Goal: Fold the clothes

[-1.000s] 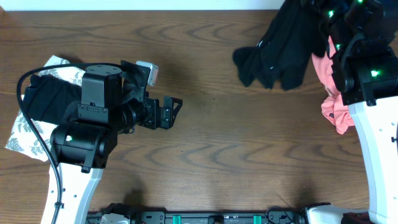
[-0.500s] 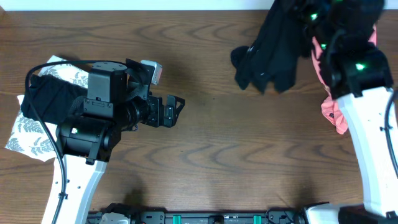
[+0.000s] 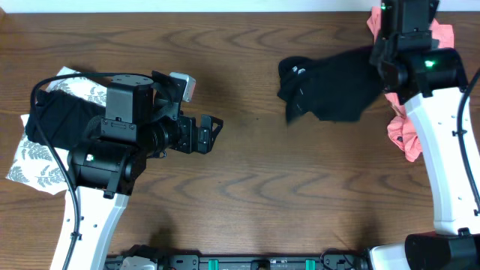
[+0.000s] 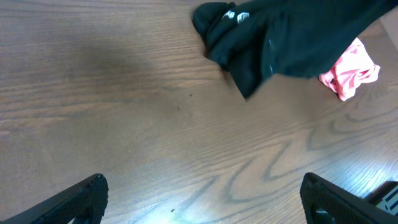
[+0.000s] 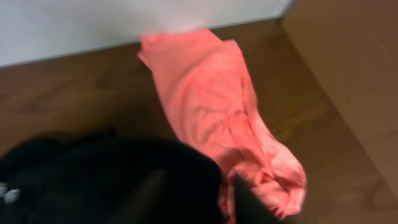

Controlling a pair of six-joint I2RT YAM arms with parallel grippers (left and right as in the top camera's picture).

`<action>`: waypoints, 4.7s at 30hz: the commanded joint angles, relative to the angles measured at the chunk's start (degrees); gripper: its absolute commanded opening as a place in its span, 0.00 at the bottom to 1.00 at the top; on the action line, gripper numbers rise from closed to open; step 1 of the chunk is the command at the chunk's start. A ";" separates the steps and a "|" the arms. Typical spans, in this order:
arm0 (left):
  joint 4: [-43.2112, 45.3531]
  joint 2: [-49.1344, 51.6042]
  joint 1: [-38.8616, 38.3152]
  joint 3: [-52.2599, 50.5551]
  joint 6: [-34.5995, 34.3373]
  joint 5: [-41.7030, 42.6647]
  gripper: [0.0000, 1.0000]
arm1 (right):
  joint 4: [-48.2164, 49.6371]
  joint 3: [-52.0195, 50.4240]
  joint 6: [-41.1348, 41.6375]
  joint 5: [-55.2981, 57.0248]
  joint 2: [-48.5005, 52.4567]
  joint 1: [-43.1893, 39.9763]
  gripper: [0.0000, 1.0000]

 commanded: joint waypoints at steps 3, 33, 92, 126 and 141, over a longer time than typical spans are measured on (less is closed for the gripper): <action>-0.11 0.11 -0.17 1.05 0.81 0.63 0.99 | -0.87 0.83 -8.33 -18.80 -0.90 -1.60 0.70; -0.07 0.11 -0.17 1.05 0.79 0.63 0.98 | 6.60 -0.87 -13.33 -25.88 27.61 9.55 0.44; -0.04 2.10 -0.48 1.05 0.72 0.90 0.99 | 13.68 8.24 0.28 -19.04 5.97 12.79 0.01; 23.41 20.24 -14.10 1.05 -1.97 -0.42 0.92 | 8.28 8.13 -2.36 -6.58 6.29 11.32 0.01; 19.98 20.20 -14.10 1.05 -0.52 -3.52 0.93 | -10.95 7.34 -12.79 -18.80 6.91 1.40 0.45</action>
